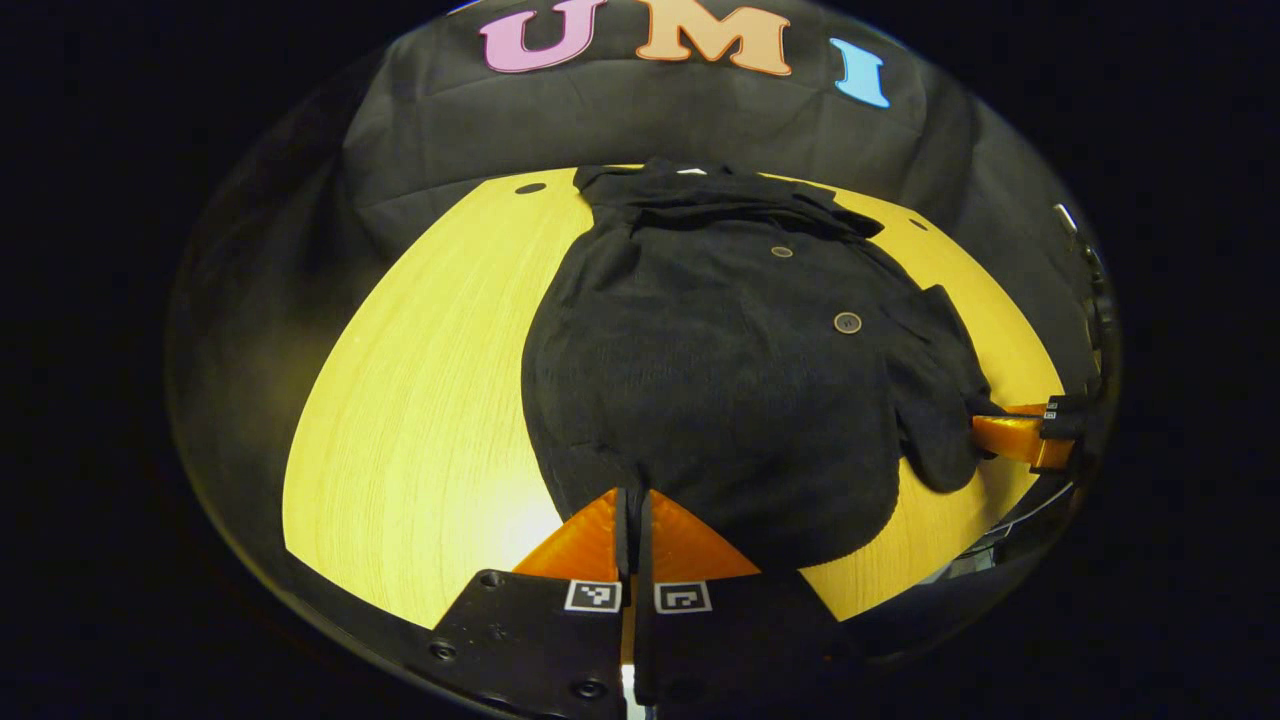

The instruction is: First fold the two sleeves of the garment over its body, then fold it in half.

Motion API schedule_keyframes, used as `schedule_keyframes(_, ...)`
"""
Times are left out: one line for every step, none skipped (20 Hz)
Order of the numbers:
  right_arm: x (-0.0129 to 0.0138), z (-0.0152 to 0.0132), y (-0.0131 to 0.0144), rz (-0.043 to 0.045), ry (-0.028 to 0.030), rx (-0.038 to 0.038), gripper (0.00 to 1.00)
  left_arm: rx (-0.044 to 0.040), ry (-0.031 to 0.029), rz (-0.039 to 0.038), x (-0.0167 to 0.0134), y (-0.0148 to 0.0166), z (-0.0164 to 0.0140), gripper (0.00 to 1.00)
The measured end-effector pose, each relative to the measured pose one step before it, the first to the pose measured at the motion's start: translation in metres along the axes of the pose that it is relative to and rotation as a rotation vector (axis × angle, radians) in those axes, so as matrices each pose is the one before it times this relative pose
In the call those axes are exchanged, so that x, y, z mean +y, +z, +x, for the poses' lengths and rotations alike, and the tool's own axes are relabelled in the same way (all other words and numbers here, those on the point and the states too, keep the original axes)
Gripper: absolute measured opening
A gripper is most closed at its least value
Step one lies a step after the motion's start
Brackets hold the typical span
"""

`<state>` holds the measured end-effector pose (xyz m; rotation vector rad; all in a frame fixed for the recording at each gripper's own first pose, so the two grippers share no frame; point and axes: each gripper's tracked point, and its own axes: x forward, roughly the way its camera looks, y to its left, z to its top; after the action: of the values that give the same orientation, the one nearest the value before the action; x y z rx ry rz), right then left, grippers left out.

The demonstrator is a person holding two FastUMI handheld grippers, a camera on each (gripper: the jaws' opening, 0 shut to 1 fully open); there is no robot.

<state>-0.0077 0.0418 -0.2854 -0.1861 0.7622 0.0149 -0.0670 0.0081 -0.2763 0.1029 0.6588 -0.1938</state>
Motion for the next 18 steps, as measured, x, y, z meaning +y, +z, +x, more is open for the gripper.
schedule_keyframes(0.00105, -0.00376, 0.00476, 0.00650, -0.00882, -0.01185, 0.03, -0.01453, -0.01381, -0.00029, -0.00119, 0.00657, -0.00258, 0.00)
schedule_keyframes(0.00148, -0.00313, 0.00566, 0.00653, -0.00750, -0.01003, 0.03, -0.01075, -0.01800, -0.00492, -0.00048, 0.00566, -0.00161, 0.00)
schedule_keyframes(0.00150, -0.00203, 0.00498, 0.00578, -0.00825, -0.01154, 0.03, -0.00972, -0.01839, -0.00507, -0.00107, 0.00588, -0.00116, 0.00)
schedule_keyframes(0.00123, -0.00216, 0.00593, 0.00399, -0.00984, -0.01311, 0.03, -0.01516, -0.01614, -0.00059, -0.00075, 0.00971, -0.00218, 0.00)
schedule_keyframes(0.00113, -0.00217, 0.00537, 0.00337, -0.01109, -0.01153, 0.03, -0.01577, -0.01559, 0.00473, -0.00064, 0.00868, -0.00152, 0.00)
schedule_keyframes(-0.00192, -0.00412, 0.00436, 0.00364, -0.01720, -0.01129, 0.03, -0.01842, -0.01248, 0.00959, 0.00110, 0.01033, -0.00107, 0.00)
schedule_keyframes(-0.00041, -0.00154, 0.00406, 0.00585, -0.01501, -0.01005, 0.03, -0.01380, -0.01308, 0.00781, 0.00060, 0.00907, -0.00152, 0.00)
schedule_keyframes(0.00025, -0.00169, 0.00503, 0.01150, -0.01444, -0.01233, 0.03, -0.01177, -0.01414, 0.00746, 0.00046, 0.00934, -0.00139, 0.00)
schedule_keyframes(0.00027, -0.00195, 0.00531, 0.01237, -0.01281, -0.01576, 0.03, -0.01115, -0.01208, 0.00803, 0.00088, 0.00771, -0.00146, 0.00)
schedule_keyframes(-0.00030, -0.00296, 0.00605, 0.01322, -0.01471, -0.01521, 0.03, -0.00924, -0.01131, 0.00699, 0.00015, 0.00786, -0.00134, 0.00)
schedule_keyframes(-0.00075, -0.00195, 0.00643, 0.01272, -0.01285, -0.01625, 0.01, -0.01322, -0.01489, 0.00987, -0.00070, 0.00830, -0.00305, 0.00)
schedule_keyframes(-0.00054, -0.00265, 0.00757, 0.01198, -0.01270, -0.01675, 0.03, -0.01486, -0.01223, 0.01208, 0.00009, 0.00847, -0.00218, 0.00)
schedule_keyframes(-0.00135, -0.00291, 0.00590, 0.01127, -0.01026, -0.01428, 0.03, -0.01414, -0.01007, 0.01541, -0.00003, 0.00860, -0.00079, 0.00)
schedule_keyframes(-0.00098, -0.00274, 0.00699, 0.00924, -0.01010, -0.01473, 0.03, -0.00882, -0.00553, 0.01386, 0.00186, 0.00692, -0.00225, 0.00)
schedule_keyframes(-0.00069, -0.00192, 0.00648, 0.00732, -0.00760, -0.01332, 0.03, -0.00591, -0.00738, 0.00957, 0.00016, 0.00618, -0.00081, 0.00)
schedule_keyframes(-0.00101, -0.00050, 0.00625, 0.00281, -0.00563, -0.01543, 0.03, -0.01114, -0.00743, 0.00571, -0.00005, 0.00658, -0.00066, 0.00)
schedule_keyframes(-0.00201, -0.00064, 0.00710, -0.00102, -0.00758, -0.01415, 0.03, -0.00971, -0.00855, 0.00157, -0.00063, 0.00608, -0.00113, 0.00)
schedule_keyframes(-0.00146, -0.00043, 0.00461, -0.00081, -0.00600, -0.00649, 0.03, -0.00839, -0.00515, 0.00130, -0.00086, 0.00617, 0.00081, 0.00)
